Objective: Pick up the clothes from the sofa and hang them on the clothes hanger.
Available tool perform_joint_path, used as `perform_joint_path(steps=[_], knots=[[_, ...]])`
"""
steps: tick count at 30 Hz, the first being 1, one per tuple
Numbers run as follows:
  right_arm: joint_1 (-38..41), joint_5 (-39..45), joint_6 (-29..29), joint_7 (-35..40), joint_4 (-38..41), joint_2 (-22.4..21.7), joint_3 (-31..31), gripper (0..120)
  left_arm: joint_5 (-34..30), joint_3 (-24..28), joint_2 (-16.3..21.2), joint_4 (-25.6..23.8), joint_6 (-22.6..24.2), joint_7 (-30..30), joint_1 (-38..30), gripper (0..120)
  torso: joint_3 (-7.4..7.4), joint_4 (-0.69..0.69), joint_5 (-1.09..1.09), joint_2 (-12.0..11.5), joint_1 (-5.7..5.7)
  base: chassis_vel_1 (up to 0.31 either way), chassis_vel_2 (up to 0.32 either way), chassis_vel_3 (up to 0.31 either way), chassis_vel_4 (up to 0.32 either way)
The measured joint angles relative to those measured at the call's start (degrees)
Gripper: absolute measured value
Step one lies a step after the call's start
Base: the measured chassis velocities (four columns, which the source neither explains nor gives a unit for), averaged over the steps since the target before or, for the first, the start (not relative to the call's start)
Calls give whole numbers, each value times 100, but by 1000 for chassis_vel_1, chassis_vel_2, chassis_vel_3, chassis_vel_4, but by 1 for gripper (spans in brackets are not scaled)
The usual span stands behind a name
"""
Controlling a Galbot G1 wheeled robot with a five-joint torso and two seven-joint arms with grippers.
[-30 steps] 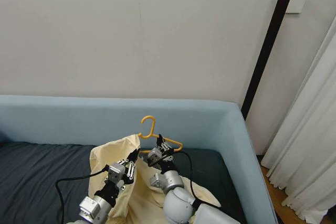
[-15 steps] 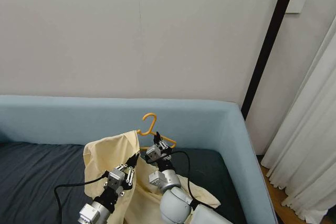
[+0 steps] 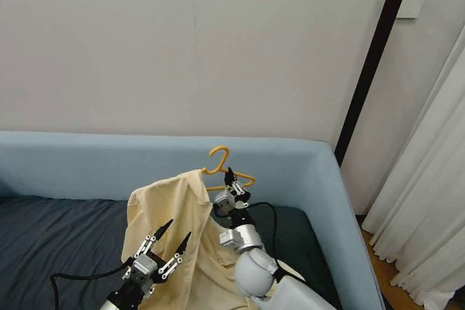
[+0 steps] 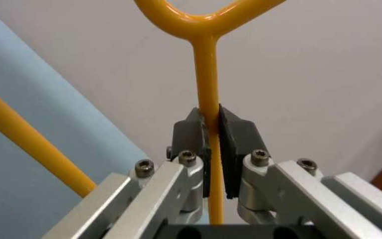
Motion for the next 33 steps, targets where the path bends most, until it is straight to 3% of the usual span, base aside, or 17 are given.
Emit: perform_joint_path(steps=[1,6,11,21,24,27,32,33], knots=[[0,0,0,0,0,0,0,4,0,0,0,0,0,0,0,75,0,0,0,0,0,0,0,0,0],[-170,-561,311,-58,-130,-109,189,4,-1656,-286,1247,54,670,300,-692,97,1,4,2,0,1,0,0,0,0],[-131,-618,322,-102,-135,-38,54,4,-2308,-132,1798,484,1196,765,-1190,100,1,4,0,0,1,0,0,0,0],[108,-794,299,-278,-68,49,-412,4,-2896,52,2095,1271,1473,2388,-1747,100,1,5,0,0,1,0,0,0,0],[119,-848,298,-290,-64,47,-482,4,-2902,110,2102,1437,1501,2564,-1858,100,1,4,-1,-1,0,0,0,0,0],[126,-850,298,-293,-62,55,-541,4,-2893,145,2074,1539,1515,2582,-1897,95,1,4,0,0,0,0,0,0,0],[135,-813,239,-296,-2,83,-648,4,-2791,186,1947,1738,1524,2625,-1903,72,1,4,-1,0,1,0,0,0,0],[135,-813,239,-296,-2,83,-648,4,-2791,186,1947,1738,1524,2625,-1903,72,1,4,-1,0,1,0,0,0,0]])
